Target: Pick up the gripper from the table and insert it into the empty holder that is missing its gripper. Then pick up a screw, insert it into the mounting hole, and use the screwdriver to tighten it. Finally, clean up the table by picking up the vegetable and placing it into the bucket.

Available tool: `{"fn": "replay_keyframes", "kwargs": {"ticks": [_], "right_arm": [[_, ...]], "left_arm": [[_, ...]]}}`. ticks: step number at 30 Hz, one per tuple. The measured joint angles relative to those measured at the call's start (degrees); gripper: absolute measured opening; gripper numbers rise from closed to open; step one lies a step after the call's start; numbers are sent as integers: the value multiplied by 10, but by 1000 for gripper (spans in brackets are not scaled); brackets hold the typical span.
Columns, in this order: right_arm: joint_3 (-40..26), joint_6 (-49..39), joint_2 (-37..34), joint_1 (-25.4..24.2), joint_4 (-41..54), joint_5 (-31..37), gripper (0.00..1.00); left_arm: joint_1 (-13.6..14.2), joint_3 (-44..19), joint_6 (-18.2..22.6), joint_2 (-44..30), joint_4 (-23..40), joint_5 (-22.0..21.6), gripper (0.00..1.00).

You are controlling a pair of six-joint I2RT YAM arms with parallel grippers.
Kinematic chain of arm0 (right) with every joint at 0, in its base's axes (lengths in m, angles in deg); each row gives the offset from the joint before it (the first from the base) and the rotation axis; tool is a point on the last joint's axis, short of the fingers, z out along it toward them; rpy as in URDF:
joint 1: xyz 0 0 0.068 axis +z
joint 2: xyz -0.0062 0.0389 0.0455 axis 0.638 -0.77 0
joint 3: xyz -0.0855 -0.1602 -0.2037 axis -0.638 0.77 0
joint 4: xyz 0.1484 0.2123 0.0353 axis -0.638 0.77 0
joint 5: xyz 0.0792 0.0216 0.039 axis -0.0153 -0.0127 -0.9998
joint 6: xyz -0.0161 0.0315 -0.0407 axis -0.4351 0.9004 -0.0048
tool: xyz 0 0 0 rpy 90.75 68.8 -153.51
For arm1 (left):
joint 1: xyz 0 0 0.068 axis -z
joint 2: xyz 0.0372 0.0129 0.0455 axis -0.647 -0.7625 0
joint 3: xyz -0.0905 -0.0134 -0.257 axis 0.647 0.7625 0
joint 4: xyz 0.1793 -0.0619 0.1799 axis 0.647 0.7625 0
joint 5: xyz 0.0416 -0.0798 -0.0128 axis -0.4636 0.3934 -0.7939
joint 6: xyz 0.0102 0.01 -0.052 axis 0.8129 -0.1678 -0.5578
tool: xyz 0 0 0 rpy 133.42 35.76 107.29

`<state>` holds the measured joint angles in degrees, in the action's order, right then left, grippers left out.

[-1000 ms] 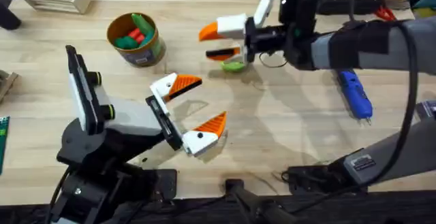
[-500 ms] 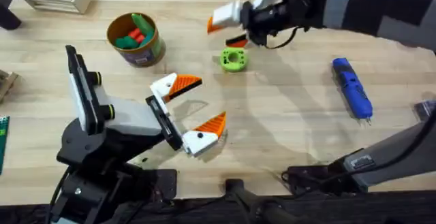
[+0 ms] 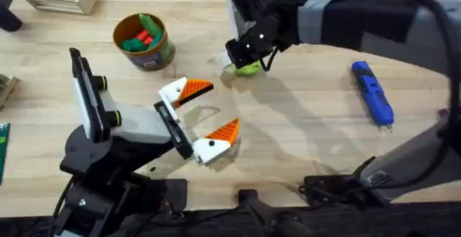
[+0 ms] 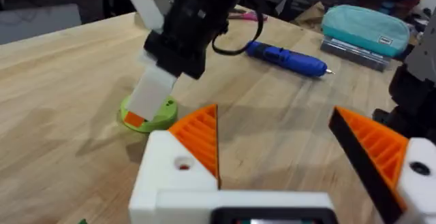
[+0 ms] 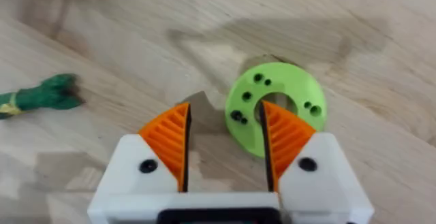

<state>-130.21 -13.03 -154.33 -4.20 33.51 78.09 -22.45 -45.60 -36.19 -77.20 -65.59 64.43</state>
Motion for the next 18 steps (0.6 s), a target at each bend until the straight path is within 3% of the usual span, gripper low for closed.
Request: {"fn": "replay_keyframes", "kwargs": {"ticks": [5, 13, 18], "right_arm": [[0, -12, -17, -2, -5, 23, 447], [0, -11, -30, -2, -6, 32, 87], [0, -11, -30, -2, -6, 32, 10]], "left_arm": [[0, 0, 0, 0, 0, 0, 986], [0, 0, 0, 0, 0, 0, 986], [0, 0, 0, 0, 0, 0, 987]]}}
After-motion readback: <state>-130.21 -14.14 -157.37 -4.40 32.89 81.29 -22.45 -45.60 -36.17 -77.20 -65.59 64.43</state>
